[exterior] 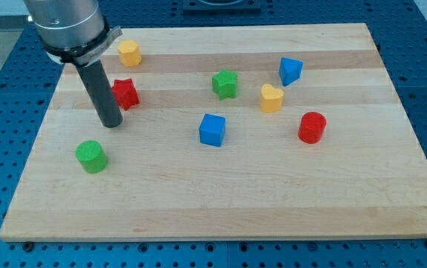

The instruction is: Push the red star above the yellow hexagon

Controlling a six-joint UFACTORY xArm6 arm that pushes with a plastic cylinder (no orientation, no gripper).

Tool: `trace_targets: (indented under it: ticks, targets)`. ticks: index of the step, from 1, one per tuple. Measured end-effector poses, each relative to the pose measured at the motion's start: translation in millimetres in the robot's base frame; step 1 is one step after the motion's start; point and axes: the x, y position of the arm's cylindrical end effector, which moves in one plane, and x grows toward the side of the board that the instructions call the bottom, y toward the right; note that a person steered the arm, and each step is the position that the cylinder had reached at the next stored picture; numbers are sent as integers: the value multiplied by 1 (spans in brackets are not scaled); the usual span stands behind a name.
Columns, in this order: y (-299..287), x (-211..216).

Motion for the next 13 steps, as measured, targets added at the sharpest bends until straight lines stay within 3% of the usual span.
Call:
trace_targets:
  ticks: [4,5,6,13]
  targets:
    - [-65,6]
    - [-51,6]
    - [3,6]
    - [16,-58]
